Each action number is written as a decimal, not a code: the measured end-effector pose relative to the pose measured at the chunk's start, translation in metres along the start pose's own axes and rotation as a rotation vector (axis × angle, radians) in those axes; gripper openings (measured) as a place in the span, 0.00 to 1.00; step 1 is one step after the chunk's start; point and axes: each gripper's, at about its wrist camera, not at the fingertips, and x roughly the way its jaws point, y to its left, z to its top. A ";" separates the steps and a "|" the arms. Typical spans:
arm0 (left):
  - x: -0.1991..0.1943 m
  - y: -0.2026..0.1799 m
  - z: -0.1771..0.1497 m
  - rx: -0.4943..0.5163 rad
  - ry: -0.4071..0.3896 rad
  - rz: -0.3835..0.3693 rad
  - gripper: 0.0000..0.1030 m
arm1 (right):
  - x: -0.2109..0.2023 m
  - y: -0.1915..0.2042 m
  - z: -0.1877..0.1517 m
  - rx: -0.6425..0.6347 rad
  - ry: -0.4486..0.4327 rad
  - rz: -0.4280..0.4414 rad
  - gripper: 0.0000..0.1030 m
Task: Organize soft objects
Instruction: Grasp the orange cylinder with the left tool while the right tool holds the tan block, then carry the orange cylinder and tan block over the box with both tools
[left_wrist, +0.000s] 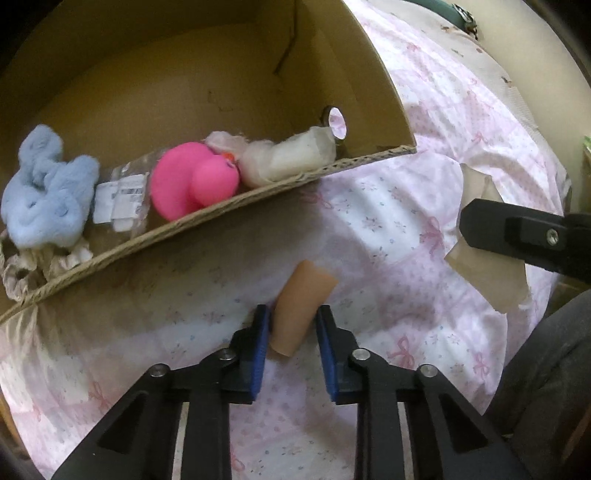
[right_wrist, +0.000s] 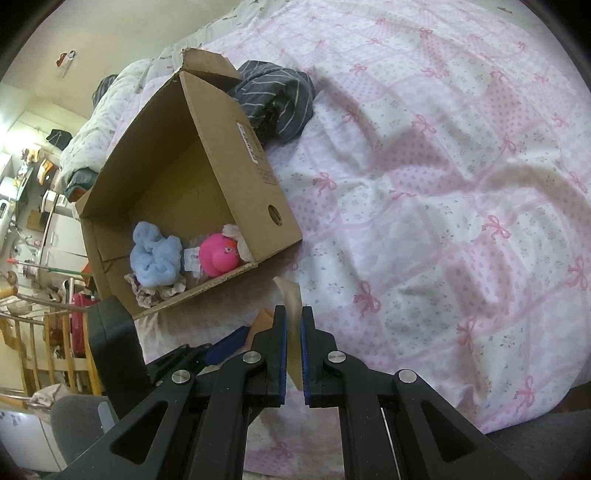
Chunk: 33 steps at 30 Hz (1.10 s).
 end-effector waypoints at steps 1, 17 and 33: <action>0.000 -0.001 0.002 -0.002 0.002 -0.002 0.15 | 0.000 0.000 0.000 -0.001 0.000 0.003 0.08; -0.054 0.042 -0.024 -0.143 -0.079 0.002 0.04 | 0.002 0.007 -0.001 -0.035 -0.003 -0.005 0.08; -0.119 0.125 -0.081 -0.348 -0.152 0.147 0.04 | 0.020 0.041 -0.015 -0.160 0.052 0.001 0.08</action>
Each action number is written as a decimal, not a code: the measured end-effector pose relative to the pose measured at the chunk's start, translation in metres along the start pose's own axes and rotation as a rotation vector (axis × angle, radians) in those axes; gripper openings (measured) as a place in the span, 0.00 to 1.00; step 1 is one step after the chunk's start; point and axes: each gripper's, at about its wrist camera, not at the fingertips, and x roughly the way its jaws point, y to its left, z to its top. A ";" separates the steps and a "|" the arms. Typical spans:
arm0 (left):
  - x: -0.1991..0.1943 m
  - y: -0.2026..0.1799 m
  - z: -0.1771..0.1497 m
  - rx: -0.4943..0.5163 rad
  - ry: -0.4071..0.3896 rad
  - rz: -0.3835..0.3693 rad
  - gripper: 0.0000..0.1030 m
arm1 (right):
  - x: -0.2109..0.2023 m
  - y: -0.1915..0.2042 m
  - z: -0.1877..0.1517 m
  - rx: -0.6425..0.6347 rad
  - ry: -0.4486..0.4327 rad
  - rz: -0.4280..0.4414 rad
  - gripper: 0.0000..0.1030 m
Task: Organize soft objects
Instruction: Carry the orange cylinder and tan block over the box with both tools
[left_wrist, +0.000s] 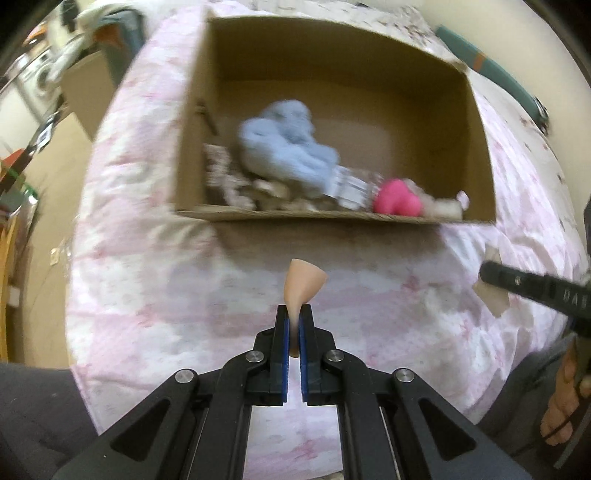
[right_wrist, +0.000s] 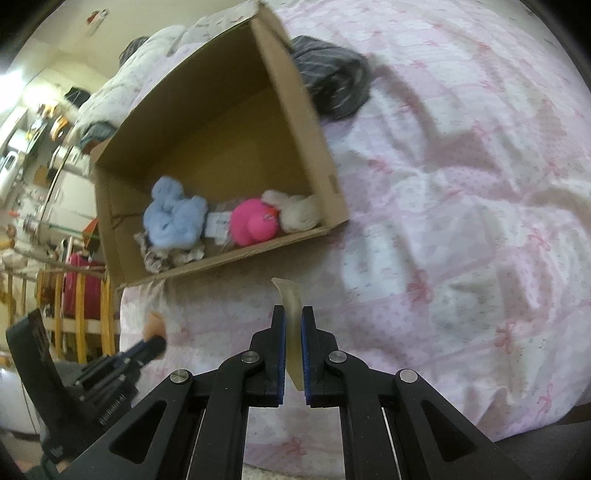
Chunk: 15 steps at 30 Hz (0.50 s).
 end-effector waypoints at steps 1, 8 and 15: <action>-0.006 0.007 0.001 -0.017 -0.010 0.007 0.04 | 0.001 0.004 -0.001 -0.016 0.003 0.004 0.08; -0.025 0.028 0.011 -0.103 -0.078 0.030 0.04 | -0.005 0.033 -0.004 -0.109 -0.032 0.088 0.08; -0.054 0.030 0.030 -0.086 -0.179 0.043 0.04 | -0.038 0.061 -0.002 -0.198 -0.159 0.240 0.08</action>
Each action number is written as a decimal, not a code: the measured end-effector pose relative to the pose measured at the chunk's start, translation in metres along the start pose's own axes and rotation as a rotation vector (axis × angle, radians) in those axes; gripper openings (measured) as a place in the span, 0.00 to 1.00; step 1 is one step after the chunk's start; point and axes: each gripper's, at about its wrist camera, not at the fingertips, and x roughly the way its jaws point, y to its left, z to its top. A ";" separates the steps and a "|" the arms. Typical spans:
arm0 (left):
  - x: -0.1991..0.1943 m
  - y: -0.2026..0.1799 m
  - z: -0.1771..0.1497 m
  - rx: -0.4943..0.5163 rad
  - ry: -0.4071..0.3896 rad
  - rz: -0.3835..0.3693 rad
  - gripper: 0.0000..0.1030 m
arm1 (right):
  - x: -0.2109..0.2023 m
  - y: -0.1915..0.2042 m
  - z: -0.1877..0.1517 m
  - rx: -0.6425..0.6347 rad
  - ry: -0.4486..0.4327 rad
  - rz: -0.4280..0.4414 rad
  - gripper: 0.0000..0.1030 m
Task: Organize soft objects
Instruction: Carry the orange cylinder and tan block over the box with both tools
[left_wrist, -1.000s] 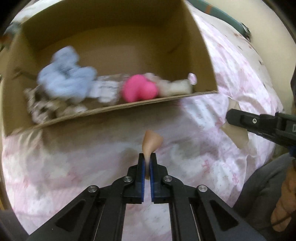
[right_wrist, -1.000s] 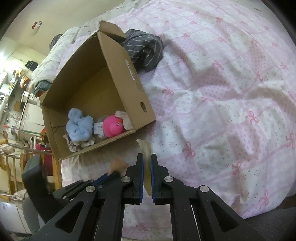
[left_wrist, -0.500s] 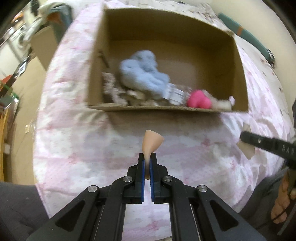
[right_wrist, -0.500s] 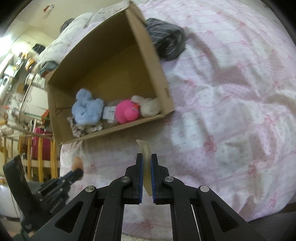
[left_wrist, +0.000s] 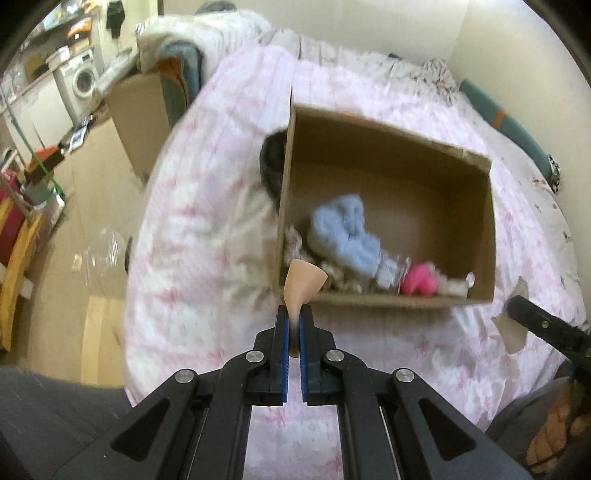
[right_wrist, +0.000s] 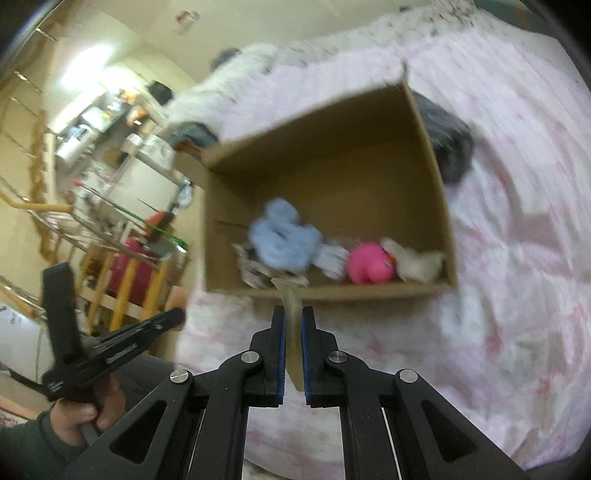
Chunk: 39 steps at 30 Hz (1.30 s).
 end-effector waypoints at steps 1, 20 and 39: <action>-0.003 -0.001 0.006 0.008 -0.018 -0.001 0.04 | -0.005 0.002 0.003 0.004 -0.017 0.026 0.08; 0.058 -0.014 0.050 0.038 -0.054 -0.064 0.05 | -0.002 -0.049 0.053 0.180 -0.157 0.036 0.08; 0.067 -0.042 0.044 0.126 -0.054 -0.246 0.05 | 0.048 -0.034 0.047 0.080 -0.031 -0.055 0.09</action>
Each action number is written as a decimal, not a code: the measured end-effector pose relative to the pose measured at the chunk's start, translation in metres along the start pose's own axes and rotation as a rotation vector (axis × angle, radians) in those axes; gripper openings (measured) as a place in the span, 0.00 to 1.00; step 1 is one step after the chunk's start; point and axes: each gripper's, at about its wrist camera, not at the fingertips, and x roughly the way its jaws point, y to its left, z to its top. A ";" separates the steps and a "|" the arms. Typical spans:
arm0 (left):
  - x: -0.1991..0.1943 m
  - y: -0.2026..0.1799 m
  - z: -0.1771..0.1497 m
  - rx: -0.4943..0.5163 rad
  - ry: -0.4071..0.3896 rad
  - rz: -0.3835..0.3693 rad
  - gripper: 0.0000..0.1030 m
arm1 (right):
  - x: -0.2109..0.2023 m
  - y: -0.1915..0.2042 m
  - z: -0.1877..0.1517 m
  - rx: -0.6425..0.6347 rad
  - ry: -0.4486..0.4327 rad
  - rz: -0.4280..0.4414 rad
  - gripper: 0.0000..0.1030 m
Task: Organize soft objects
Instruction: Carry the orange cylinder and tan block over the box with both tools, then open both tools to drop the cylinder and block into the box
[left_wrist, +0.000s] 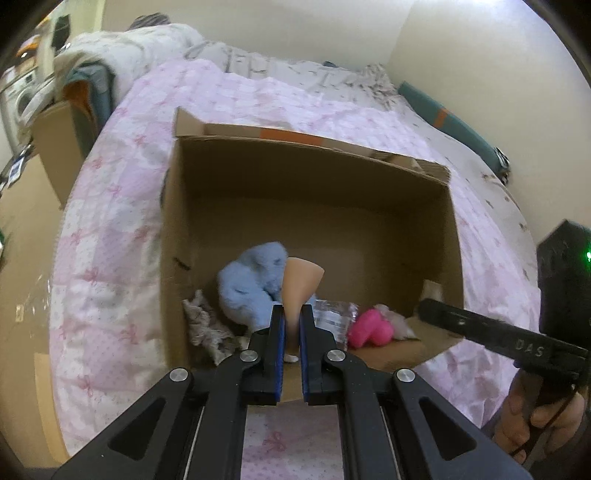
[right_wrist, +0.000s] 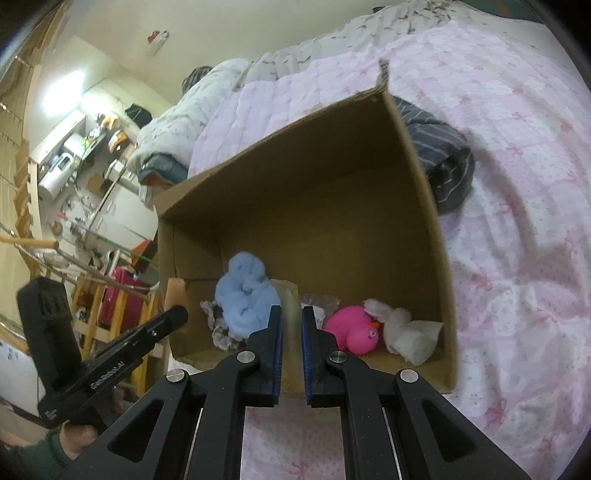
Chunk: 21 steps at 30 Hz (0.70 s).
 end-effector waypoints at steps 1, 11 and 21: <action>0.000 -0.002 0.000 0.009 -0.002 0.000 0.05 | 0.002 0.002 -0.001 -0.010 0.007 -0.003 0.09; 0.003 -0.003 -0.004 0.023 -0.002 0.035 0.07 | 0.004 0.014 -0.008 -0.083 0.018 -0.033 0.09; -0.003 -0.003 -0.004 0.027 -0.037 0.102 0.64 | 0.004 0.011 -0.005 -0.064 0.010 -0.076 0.17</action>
